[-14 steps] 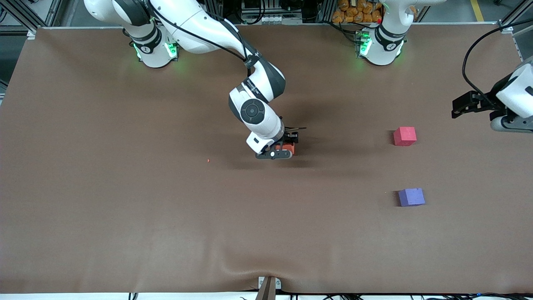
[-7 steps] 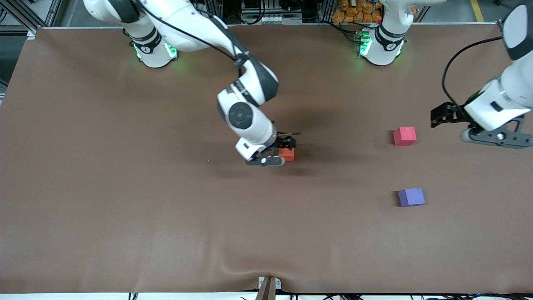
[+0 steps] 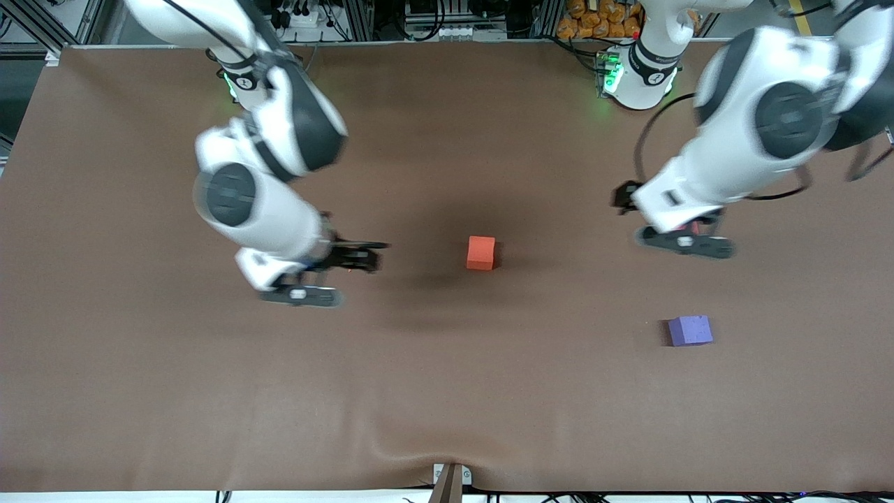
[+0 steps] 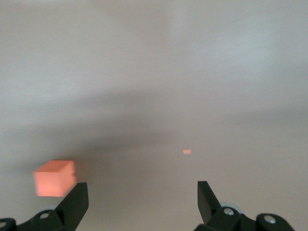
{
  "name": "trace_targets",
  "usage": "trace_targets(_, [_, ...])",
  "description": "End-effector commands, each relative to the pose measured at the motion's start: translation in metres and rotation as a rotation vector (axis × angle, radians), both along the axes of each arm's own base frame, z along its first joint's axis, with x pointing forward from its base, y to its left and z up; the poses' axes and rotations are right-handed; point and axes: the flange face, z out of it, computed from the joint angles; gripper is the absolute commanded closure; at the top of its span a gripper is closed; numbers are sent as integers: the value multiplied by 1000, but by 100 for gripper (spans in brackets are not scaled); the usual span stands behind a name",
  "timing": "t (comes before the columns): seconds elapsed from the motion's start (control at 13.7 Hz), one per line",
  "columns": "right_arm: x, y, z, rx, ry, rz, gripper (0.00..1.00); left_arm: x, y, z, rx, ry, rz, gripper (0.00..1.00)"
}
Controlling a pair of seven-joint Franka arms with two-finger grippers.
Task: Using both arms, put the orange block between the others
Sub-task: 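Grasp the orange cube with the left gripper while the right gripper withdraws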
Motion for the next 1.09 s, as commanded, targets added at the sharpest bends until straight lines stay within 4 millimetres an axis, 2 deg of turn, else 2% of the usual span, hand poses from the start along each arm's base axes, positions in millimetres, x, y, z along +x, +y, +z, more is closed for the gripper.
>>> trace_targets(0.0, [-10,-64,46,-41,14,32,0,-10,-58,-31,8,9,50,0])
trace_targets(0.15, [-13,-122,79,-31,17,12,0,-22,-100,-58,11,5,60,0])
trace_targets(0.29, [-17,-179,99,-26,34,-36,0,-28,-132,-91,12,-5,127,0])
trace_targets(0.44, [-26,-220,116,-36,37,-22,0,-38,-167,-124,9,-19,184,0])
trace_targets(0.51, [-30,-237,124,-51,29,-5,0,-37,-172,-140,7,-19,203,0])
trace_targets(0.73, [-46,-272,143,-110,41,0,0,-42,-195,-187,-9,-13,183,0])
trace_targets(1.02, [-55,-280,156,-114,30,40,0,-39,-211,-223,-56,-41,192,0])
